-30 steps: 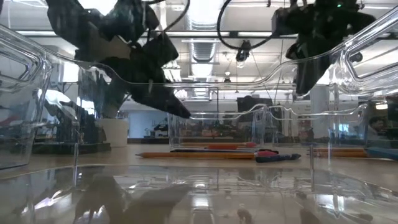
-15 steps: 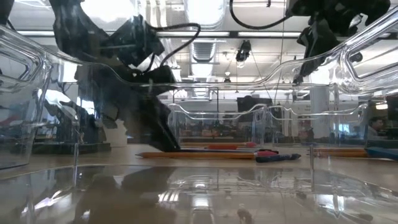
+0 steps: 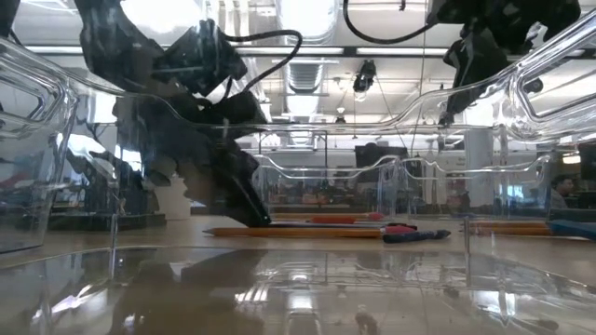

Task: Sort crayons/erasers/pens/pencils in bins
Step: Put the black pen into the bottom left transparent bin

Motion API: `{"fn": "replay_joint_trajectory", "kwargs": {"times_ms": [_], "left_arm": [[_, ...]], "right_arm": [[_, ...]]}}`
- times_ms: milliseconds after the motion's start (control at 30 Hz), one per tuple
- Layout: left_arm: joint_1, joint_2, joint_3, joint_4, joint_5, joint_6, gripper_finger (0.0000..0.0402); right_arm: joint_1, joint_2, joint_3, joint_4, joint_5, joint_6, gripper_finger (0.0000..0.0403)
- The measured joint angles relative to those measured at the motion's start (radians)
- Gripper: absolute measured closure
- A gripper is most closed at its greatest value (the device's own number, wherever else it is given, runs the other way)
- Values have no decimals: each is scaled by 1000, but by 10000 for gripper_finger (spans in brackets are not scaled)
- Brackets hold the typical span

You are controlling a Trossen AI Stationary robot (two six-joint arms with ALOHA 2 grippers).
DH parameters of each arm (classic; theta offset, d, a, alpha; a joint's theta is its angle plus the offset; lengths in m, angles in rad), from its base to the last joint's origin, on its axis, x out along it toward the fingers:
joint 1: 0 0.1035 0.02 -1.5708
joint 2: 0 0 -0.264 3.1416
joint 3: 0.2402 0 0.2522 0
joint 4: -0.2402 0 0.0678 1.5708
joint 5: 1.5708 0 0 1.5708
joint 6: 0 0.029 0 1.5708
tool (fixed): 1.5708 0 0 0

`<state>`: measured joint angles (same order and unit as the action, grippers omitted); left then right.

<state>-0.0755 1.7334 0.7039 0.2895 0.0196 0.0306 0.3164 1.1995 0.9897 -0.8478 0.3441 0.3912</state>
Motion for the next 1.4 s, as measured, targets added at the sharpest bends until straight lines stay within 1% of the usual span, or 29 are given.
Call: {"fn": "replay_joint_trajectory", "kwargs": {"times_ms": [433,667,767,933,1000,1200,1400], "left_arm": [[1,126,82,34,-3,10,277],[1,131,101,43,-10,34,280],[0,131,99,43,-10,35,302],[-1,131,96,35,-4,35,370],[-1,131,97,30,-4,34,386],[-1,130,98,34,-5,37,378],[1,117,115,24,-14,58,385]], "right_arm": [[0,0,0,-3,1,-10,307],[0,0,-1,-4,9,-10,307],[0,0,-1,-5,9,-10,307],[0,0,-1,-7,9,-10,307],[0,0,-1,-8,9,-10,307],[0,0,-1,-8,9,-10,307],[0,0,-1,-11,9,-10,307]]}}
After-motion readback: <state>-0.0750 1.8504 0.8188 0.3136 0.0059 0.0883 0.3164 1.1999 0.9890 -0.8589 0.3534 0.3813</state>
